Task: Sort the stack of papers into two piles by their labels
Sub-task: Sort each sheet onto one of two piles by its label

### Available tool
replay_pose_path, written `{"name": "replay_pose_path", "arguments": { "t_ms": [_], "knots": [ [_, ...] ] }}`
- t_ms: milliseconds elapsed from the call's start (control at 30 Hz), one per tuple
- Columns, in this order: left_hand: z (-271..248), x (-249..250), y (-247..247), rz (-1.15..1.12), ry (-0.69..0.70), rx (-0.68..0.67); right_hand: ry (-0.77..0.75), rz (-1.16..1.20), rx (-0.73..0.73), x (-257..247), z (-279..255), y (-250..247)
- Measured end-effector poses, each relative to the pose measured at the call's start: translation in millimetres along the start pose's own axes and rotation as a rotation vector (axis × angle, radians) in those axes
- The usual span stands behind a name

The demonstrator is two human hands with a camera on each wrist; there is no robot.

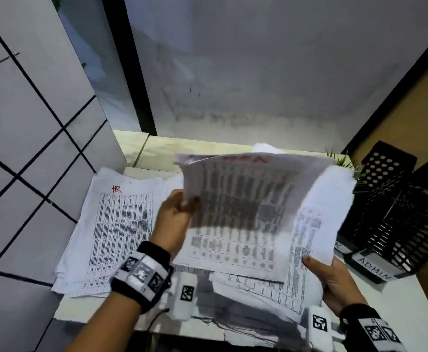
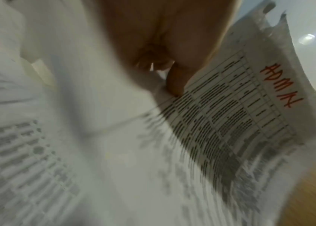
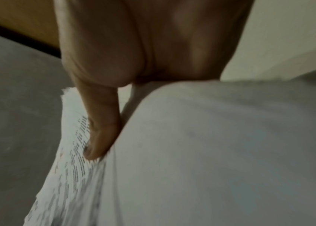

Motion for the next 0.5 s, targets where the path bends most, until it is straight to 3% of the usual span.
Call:
{"name": "replay_pose_path", "arguments": {
  "t_ms": [100, 267, 500],
  "knots": [
    [11.2, -10.6, -42.2, 0.184, -0.052, 0.120, -0.030, 0.013, 0.094, -6.7, 1.0, -26.8],
    [39.0, -69.3, -101.8, 0.576, -0.144, 0.163, -0.060, 0.039, 0.142, -14.1, -5.3, -43.8],
    [52.0, -136.3, -80.0, 0.835, -0.365, 0.039, -0.038, 0.019, 0.104, -7.6, -5.2, -29.5]
  ]
}}
Point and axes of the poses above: each hand's wrist, its own z-axis towards the middle knuckle, its own y-axis out of the palm, x = y × z, the point moved 6 cm from there along z, towards the middle knuckle, and after that the axes turned 5 degrees about z, right-handed, at the moved point
